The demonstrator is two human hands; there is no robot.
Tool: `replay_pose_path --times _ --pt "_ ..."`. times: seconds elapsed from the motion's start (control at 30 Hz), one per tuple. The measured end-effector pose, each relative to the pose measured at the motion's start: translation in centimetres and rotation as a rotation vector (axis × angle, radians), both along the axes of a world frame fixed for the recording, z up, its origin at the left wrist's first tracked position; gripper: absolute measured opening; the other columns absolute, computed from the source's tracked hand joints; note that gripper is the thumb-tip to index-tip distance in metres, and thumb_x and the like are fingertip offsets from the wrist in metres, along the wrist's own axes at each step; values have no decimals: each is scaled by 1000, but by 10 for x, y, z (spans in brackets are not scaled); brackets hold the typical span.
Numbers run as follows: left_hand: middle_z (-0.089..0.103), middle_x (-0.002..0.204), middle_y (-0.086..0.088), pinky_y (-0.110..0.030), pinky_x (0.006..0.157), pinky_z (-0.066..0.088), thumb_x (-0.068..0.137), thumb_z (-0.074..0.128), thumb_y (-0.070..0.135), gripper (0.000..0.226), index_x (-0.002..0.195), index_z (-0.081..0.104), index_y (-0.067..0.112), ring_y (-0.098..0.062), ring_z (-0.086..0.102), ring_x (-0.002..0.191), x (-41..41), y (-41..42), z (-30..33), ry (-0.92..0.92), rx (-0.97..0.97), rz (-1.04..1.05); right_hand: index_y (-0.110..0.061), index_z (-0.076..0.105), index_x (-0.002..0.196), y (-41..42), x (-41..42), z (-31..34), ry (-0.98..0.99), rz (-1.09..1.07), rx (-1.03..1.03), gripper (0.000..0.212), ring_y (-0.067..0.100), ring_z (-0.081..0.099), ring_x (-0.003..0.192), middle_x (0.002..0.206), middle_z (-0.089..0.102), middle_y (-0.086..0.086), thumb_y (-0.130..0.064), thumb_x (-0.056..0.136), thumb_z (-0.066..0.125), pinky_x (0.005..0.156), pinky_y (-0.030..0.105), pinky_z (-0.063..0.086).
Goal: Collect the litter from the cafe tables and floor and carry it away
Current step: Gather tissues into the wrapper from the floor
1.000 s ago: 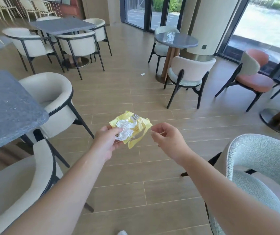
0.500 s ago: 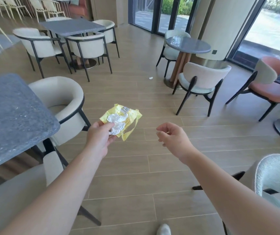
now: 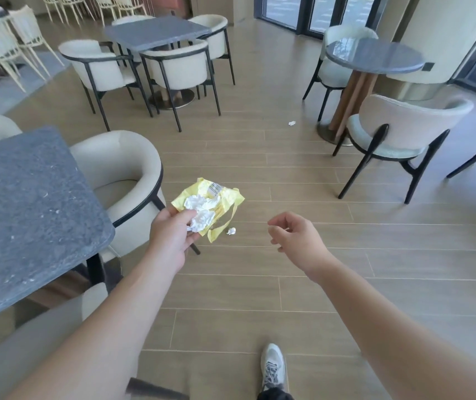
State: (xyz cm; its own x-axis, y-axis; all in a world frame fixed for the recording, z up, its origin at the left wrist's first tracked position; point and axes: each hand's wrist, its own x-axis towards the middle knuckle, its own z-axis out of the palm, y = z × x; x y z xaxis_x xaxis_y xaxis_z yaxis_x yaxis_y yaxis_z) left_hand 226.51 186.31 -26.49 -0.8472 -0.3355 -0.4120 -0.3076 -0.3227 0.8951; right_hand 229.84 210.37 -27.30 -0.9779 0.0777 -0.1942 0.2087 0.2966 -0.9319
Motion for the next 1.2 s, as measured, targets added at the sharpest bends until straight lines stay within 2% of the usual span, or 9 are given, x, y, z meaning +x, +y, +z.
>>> replay_pose_path --times 0.17,0.3,0.5,0.57,0.67,0.8,1.0,1.2 --pt "76 101 1 -26 61 57 90 70 8 15 97 68 21 -19 74 93 -75 23 3 -34 -45 9 -31 66 85 25 -82 -5 -16 7 -16 6 28 67 86 89 67 -2 -27 83 62 76 44 57" --pt "76 105 -1 -23 56 57 89 71 10 13 98 66 19 -20 74 94 -125 32 10 -25 -80 35 -31 66 87 41 -140 -5 -27 19 -19 6 27 67 88 91 67 -4 -27 85 62 77 45 57" --pt "77 108 -1 -31 70 57 90 70 7 15 101 67 18 -21 74 100 -182 34 12 -20 -61 57 -31 66 87 40 -210 -4 -27 54 -20 7 27 66 86 86 64 -7 -25 85 62 79 45 56" --pt "76 108 -1 -32 71 57 91 69 7 15 101 67 18 -21 73 100 -201 31 9 -30 -52 68 -30 66 87 35 -229 -7 -34 74 -17 7 22 63 77 85 63 -8 -24 86 62 77 45 56" --pt "76 109 -1 -30 68 56 91 69 7 15 101 67 18 -20 73 100 -235 22 -1 -46 -49 87 -29 66 89 24 -262 -15 -49 87 -8 7 15 61 74 84 62 -8 -22 87 64 77 43 56" --pt "74 112 -2 -28 65 57 92 69 7 16 104 66 16 -20 72 101 -292 6 -24 -73 -34 87 -27 65 89 5 -313 -32 -79 73 11 7 13 59 72 83 61 -10 -21 88 64 76 42 56" --pt "75 106 0 -24 57 56 91 70 9 15 100 66 20 -16 73 92 -397 -20 -55 -118 -1 27 -27 65 89 -31 -396 -49 -159 23 51 8 14 60 73 83 61 -9 -20 87 63 75 43 56" --pt "76 101 1 -23 56 56 91 69 9 15 99 65 21 -12 74 85 -505 -44 -65 -116 3 -58 -32 66 84 -68 -489 -51 -178 -14 44 7 14 60 70 84 64 -10 -29 80 62 71 46 57"
